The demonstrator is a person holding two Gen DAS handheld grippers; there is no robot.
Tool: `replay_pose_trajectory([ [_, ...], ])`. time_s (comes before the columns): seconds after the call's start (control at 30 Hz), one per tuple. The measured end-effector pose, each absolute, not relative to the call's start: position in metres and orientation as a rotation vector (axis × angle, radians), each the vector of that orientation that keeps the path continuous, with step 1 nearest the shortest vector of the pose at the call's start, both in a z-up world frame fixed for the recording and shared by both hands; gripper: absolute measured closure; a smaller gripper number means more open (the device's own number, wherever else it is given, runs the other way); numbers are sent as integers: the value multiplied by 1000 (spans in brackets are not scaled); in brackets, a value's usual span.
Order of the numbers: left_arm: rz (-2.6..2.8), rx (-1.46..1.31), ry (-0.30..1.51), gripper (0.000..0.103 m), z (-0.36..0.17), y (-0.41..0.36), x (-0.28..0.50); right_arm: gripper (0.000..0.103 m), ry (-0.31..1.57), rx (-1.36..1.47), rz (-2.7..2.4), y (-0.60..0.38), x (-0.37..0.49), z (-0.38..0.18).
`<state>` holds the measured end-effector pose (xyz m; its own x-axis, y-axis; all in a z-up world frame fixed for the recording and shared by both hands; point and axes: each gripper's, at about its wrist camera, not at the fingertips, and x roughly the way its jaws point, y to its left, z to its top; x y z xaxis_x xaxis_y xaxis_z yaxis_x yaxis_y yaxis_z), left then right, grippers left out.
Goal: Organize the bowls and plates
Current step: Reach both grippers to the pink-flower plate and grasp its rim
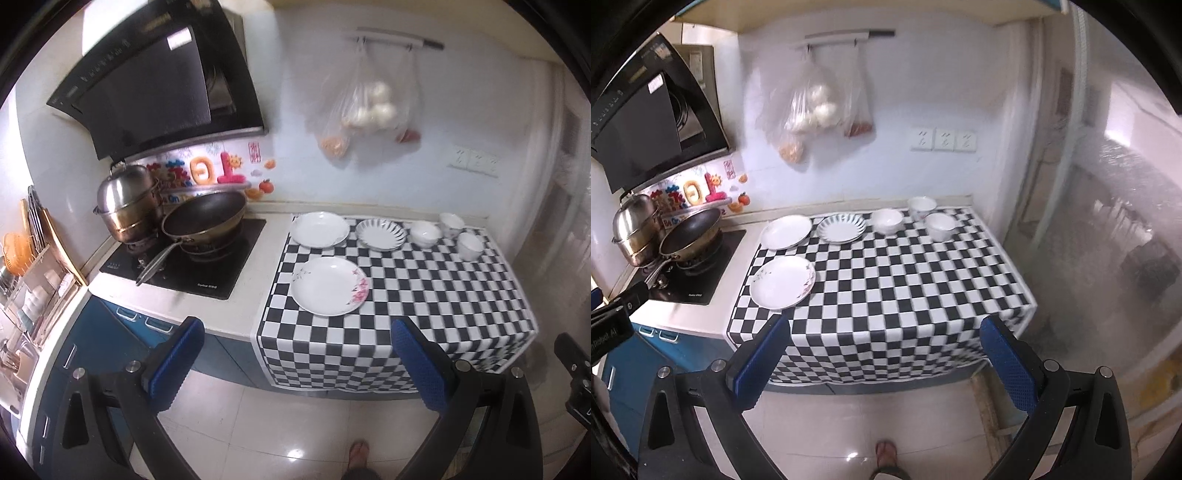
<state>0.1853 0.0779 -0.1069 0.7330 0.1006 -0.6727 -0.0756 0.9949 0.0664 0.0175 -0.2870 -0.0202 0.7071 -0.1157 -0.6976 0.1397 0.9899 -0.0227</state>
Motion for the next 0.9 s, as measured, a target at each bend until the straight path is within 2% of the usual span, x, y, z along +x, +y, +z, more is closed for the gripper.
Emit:
replay_pose_trajectory([
  [0.23, 126, 37, 904, 0, -177, 82, 291, 0, 915, 78, -33, -295, 153, -105],
  [0.47, 142, -29, 1134, 3, -254, 87, 397, 0, 1150, 148, 168, -282, 301, -205],
  [0.73, 118, -241, 1308, 9, -323, 122, 487, 0, 1384, 195, 306, -249, 420, -295],
  [0.9, 92, -272, 1411, 31, -368, 136, 533, 0, 1475, 273, 324, -231, 465, -331],
])
